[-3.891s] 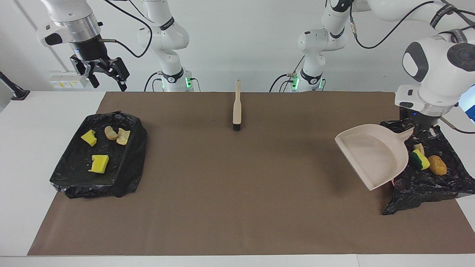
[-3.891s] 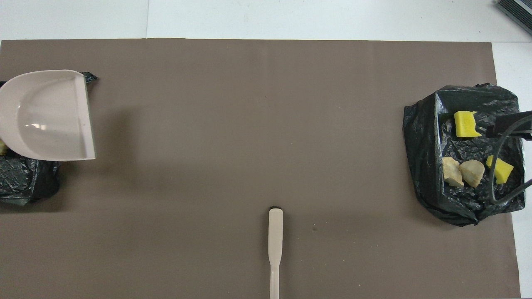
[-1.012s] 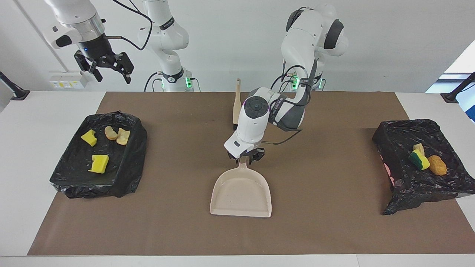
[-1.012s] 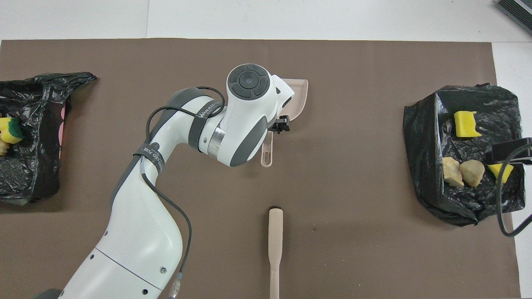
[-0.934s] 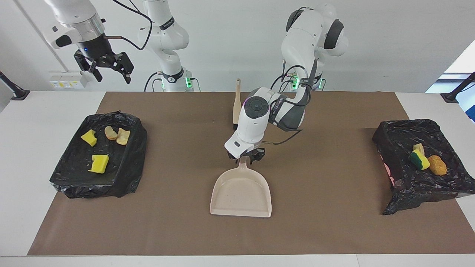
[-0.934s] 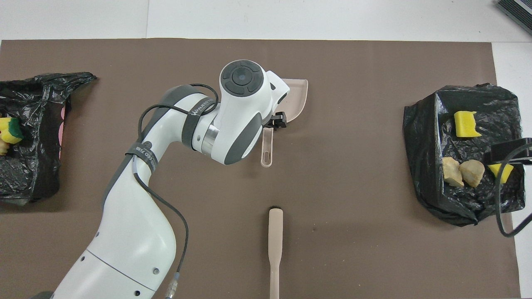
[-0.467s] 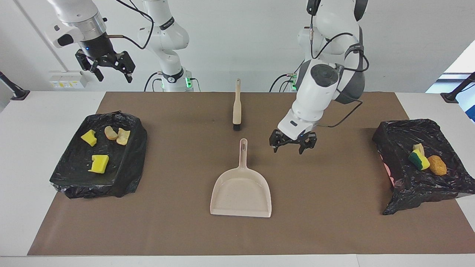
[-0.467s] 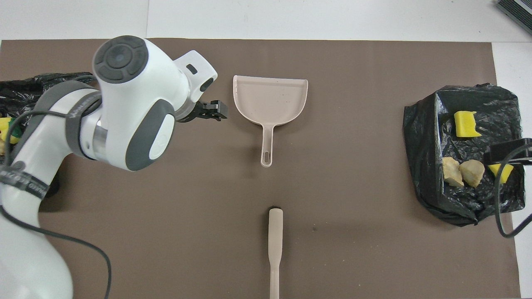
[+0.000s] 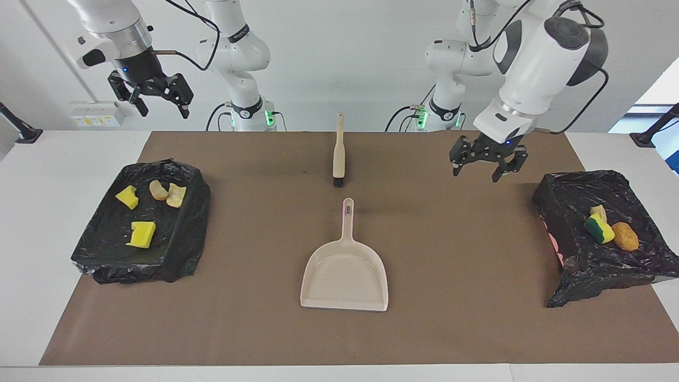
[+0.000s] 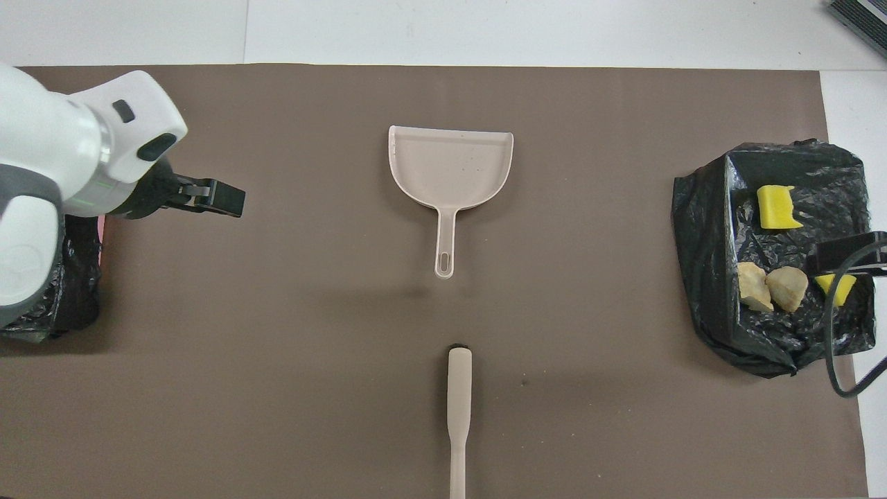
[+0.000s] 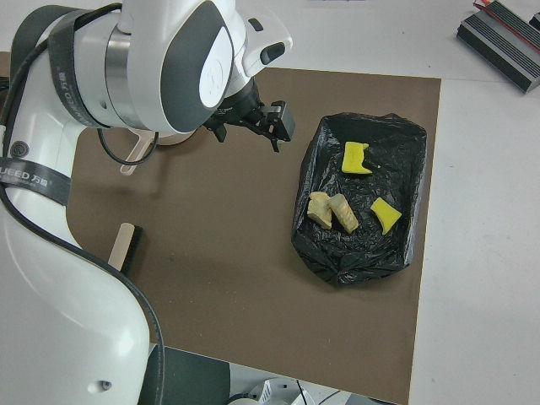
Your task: Sweep and dump trash in bin
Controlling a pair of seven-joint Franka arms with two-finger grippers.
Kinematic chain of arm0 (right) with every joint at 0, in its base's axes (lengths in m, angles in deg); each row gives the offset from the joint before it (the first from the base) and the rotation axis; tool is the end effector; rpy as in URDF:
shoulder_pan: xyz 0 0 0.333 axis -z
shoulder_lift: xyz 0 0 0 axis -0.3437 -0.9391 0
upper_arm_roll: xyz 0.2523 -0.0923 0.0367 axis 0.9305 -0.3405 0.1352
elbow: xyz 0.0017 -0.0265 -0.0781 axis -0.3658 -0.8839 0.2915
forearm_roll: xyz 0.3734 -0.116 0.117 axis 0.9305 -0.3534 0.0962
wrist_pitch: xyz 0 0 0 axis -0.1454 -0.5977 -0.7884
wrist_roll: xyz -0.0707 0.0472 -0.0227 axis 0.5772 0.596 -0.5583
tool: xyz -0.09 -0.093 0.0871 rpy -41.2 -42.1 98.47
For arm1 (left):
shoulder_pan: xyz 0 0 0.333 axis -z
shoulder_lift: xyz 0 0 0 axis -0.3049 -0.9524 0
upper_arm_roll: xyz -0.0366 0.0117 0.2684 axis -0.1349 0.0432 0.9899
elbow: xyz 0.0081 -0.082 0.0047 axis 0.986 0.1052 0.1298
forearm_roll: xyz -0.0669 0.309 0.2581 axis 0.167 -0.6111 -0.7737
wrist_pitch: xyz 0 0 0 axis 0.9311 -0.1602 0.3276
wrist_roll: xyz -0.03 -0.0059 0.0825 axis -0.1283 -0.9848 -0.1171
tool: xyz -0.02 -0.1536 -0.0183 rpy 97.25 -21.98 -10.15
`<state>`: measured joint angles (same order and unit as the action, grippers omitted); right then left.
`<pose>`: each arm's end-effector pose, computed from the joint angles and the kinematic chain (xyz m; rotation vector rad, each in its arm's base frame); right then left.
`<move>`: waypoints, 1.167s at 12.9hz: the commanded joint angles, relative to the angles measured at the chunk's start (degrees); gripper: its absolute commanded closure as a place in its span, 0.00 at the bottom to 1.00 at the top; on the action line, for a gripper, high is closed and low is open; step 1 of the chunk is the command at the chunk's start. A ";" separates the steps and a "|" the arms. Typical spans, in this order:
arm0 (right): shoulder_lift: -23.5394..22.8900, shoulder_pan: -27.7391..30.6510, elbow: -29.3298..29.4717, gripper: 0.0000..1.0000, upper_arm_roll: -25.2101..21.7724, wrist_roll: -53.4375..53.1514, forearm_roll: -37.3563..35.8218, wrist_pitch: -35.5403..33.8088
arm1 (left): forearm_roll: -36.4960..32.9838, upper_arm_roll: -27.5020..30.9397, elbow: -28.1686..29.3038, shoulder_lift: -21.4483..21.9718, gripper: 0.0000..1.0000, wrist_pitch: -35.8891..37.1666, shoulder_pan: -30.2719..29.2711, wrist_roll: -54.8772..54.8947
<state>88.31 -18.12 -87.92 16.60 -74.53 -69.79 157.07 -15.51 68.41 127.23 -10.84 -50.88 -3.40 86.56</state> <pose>0.5264 -0.0242 0.5760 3.1327 -0.1369 -0.0355 0.5836 -0.1372 0.5021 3.0526 -0.3026 0.1017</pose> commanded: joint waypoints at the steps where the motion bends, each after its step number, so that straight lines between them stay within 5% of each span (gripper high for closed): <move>1: 1.57 0.66 -1.75 0.00 0.33 1.77 -0.15 0.51 | -2.48 -0.02 -2.66 2.79 0.00 6.60 -3.45 5.27; 7: 1.74 0.83 -1.83 0.00 0.15 1.60 -0.15 -0.54 | -2.13 -0.28 -17.08 -2.30 0.00 21.39 -8.29 9.43; 15: 1.74 1.10 -2.54 0.00 0.16 1.77 -1.03 2.27 | -1.96 -0.45 -7.09 4.98 0.00 19.20 -8.90 9.26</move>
<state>88.54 -17.73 -88.39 16.34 -74.52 -69.83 157.82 -17.13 68.60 116.46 -8.66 -31.61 -10.88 95.35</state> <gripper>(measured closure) 0.000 0.000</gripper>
